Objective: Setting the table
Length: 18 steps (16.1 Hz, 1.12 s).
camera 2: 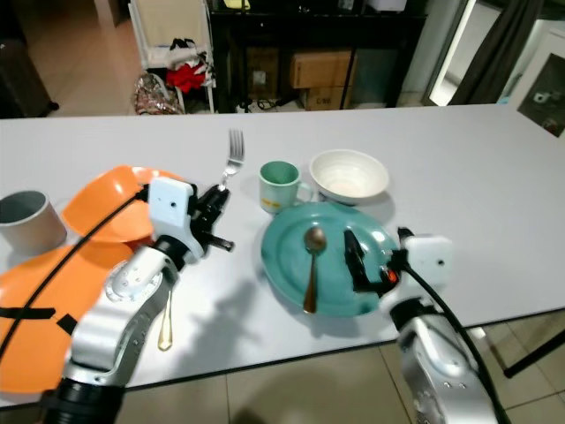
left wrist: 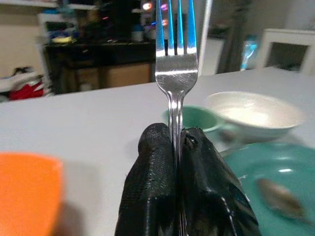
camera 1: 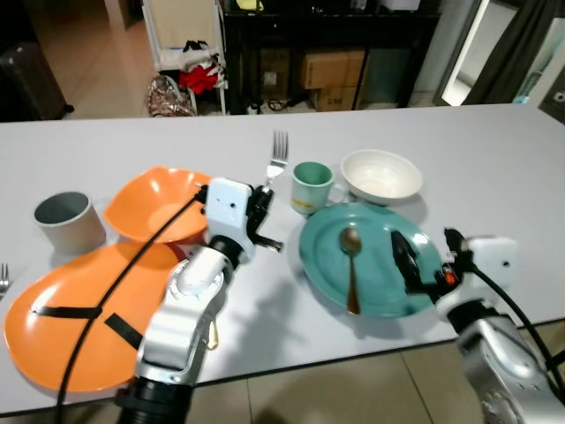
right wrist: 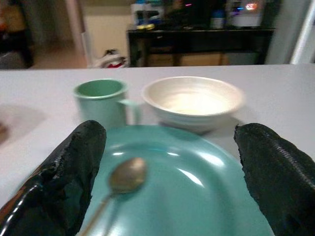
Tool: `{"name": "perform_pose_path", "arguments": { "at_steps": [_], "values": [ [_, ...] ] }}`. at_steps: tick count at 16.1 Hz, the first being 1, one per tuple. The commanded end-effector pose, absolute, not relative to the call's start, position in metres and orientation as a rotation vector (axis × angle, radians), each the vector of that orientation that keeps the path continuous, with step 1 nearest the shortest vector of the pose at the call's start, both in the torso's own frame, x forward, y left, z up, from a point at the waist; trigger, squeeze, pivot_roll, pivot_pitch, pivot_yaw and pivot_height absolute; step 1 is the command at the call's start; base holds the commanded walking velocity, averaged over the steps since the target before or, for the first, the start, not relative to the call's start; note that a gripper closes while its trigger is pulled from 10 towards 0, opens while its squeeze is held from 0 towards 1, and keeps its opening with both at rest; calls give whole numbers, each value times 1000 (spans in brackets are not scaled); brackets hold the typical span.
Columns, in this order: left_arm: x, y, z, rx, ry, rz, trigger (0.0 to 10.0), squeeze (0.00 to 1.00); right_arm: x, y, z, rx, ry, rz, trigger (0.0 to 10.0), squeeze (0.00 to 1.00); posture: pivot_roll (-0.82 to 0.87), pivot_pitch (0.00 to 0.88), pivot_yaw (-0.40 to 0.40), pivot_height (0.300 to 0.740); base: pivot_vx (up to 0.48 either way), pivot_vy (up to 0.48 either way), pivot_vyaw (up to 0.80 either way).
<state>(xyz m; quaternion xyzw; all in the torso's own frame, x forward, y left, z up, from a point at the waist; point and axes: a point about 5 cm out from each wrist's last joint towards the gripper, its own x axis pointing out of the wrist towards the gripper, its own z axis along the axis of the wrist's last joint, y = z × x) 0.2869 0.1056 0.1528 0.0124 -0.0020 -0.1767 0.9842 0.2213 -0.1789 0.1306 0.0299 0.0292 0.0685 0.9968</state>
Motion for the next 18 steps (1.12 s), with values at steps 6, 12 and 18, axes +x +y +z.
{"name": "perform_pose_path", "arguments": {
  "at_steps": [6,12,18],
  "values": [
    [288,108,153,43,-8,-330,10000,0,221,-182,135,9,41,134,10000,0,-28,0,-48,740,0,-128,72],
    [288,107,153,41,-8,-332,10000,0,221,-184,135,35,40,118,10000,0,-32,0,-47,740,0,-407,144],
    [289,105,153,35,-8,-329,10000,0,222,-187,137,22,40,116,10000,0,-36,0,-50,740,0,-405,0]
  ]
}}
